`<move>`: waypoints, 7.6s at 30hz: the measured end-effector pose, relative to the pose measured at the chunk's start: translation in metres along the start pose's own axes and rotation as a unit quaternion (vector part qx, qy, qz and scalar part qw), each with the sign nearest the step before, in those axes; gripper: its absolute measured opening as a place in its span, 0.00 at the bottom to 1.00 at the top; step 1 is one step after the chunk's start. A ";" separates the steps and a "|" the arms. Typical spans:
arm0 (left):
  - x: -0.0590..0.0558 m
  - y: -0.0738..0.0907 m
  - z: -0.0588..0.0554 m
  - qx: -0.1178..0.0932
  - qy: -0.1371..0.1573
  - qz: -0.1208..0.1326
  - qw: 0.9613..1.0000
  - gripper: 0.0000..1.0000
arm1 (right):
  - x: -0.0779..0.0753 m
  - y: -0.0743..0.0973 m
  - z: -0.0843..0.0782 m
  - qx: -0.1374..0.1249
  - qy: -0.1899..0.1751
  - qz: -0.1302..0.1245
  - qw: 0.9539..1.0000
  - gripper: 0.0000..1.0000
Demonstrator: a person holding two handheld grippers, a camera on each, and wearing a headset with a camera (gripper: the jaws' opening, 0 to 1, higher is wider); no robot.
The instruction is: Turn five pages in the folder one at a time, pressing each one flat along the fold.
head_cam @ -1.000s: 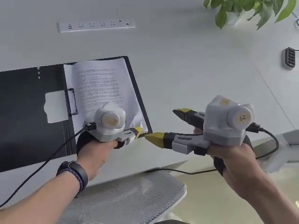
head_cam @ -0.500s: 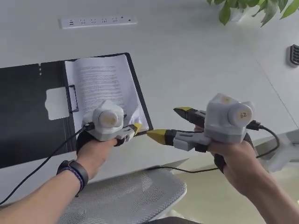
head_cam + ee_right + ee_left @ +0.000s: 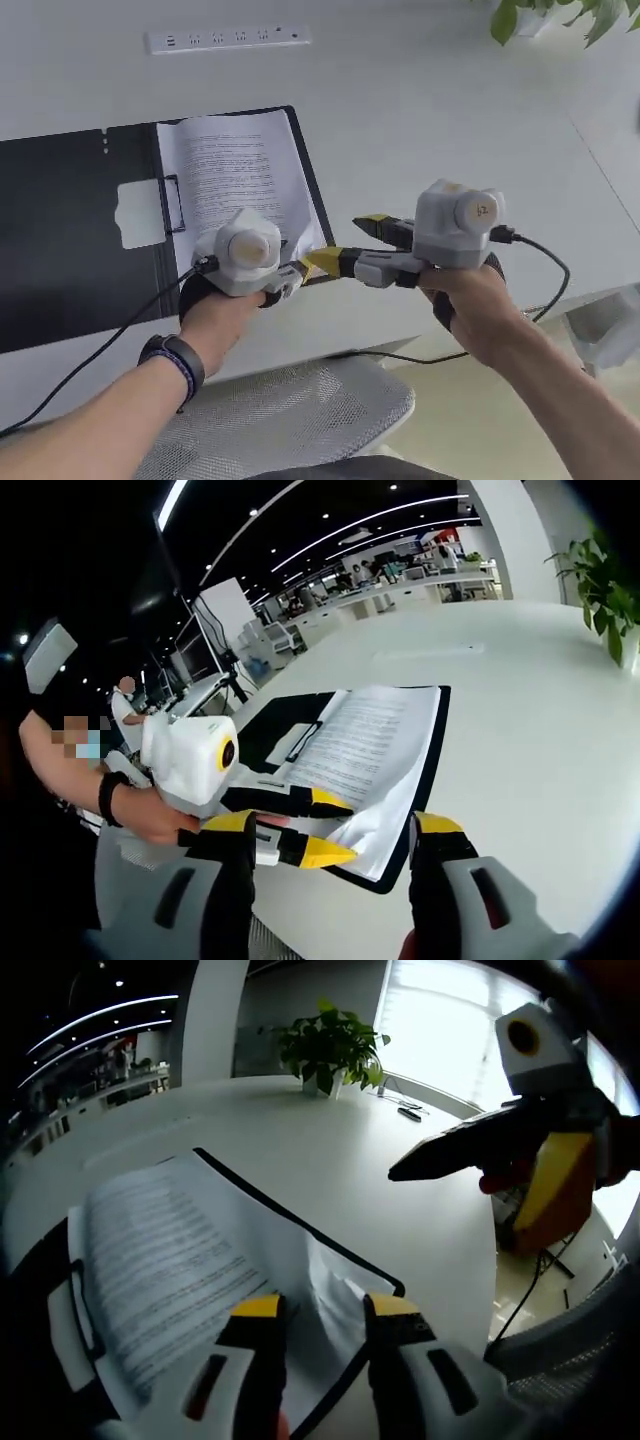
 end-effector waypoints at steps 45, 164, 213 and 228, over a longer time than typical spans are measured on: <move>0.000 -0.003 0.002 0.002 0.013 0.005 1.000 0.29 | -0.030 -0.056 -0.023 0.005 -0.116 -0.012 0.993 0.07; 0.126 0.298 0.006 -0.085 0.029 0.194 0.977 0.67 | 0.205 -0.224 0.020 0.033 -0.110 0.225 0.967 0.00; 0.148 0.305 -0.011 -0.079 0.044 0.209 0.974 0.65 | 0.189 -0.281 -0.058 0.135 -0.122 0.175 0.968 0.14; 0.149 0.269 -0.005 -0.066 0.042 0.180 0.981 0.45 | 0.188 -0.245 0.003 0.074 -0.101 0.197 0.972 0.23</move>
Point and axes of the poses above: the centre of the closed fingertips' face, and the gripper's own axes: y roughly backward along the fingers, x roughly to its left, z roughly out of its top, the point moved 5 cm from there along y, roughly backward along the fingers, and after that the axes turned 12 degrees about -x, right-handed, at the moved point
